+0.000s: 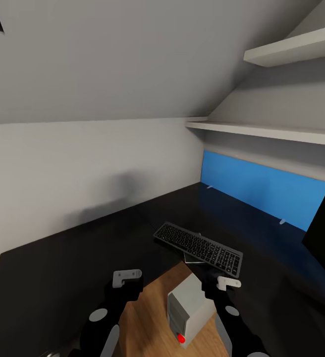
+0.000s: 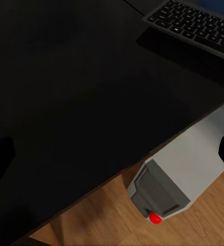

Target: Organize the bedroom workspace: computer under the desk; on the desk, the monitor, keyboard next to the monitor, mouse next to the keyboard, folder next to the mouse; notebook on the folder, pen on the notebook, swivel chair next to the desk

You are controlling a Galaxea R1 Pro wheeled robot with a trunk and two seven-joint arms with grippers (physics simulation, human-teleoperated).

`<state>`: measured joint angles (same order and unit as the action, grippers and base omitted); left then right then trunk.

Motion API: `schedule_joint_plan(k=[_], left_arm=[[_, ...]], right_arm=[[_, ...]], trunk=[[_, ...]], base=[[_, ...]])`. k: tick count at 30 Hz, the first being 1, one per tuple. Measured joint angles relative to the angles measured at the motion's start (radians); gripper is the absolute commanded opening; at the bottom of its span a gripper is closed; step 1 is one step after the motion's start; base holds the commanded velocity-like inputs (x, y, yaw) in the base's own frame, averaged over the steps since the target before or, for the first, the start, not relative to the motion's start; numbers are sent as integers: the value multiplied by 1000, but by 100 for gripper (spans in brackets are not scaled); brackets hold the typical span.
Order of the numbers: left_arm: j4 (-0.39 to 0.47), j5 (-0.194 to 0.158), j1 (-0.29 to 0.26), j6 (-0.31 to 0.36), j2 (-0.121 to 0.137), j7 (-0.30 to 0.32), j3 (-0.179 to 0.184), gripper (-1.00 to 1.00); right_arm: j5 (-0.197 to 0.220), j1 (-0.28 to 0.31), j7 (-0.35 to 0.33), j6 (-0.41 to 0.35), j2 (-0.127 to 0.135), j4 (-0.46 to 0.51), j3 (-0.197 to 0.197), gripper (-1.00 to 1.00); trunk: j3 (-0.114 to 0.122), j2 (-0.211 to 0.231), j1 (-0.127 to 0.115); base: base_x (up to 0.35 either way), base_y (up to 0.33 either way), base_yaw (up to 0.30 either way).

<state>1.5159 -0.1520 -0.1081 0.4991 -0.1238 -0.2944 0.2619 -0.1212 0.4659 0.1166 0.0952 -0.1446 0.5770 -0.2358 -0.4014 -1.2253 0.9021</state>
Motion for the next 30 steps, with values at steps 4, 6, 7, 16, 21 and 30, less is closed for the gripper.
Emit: schedule_joint_plan(k=[4, 6, 7, 16, 21, 30], left_arm=[[0, 0, 0, 0, 0, 0, 0, 100], [0, 0, 0, 0, 0, 0, 0, 100], [0, 0, 0, 0, 0, 0, 0, 100], [0, 0, 0, 0, 1, 0, 0, 100], [0, 0, 0, 0, 1, 0, -1, 100], [0, 0, 0, 0, 1, 0, -1, 100]], right_arm=[[0, 0, 0, 0, 0, 0, 0, 100], [0, 0, 0, 0, 0, 0, 0, 100], [0, 0, 0, 0, 0, 0, 0, 100], [0, 0, 0, 0, 0, 0, 0, 100], [0, 0, 0, 0, 0, 0, 0, 100], [0, 0, 1, 0, 0, 0, 0, 100]], trunk=[[0, 0, 0], [0, 0, 0], [0, 0, 0], [0, 0, 0], [0, 0, 0], [0, 0, 0]], base=[[0, 0, 0], [0, 0, 0], [0, 0, 0], [0, 0, 0], [4, 0, 0], [39, 0, 0]])
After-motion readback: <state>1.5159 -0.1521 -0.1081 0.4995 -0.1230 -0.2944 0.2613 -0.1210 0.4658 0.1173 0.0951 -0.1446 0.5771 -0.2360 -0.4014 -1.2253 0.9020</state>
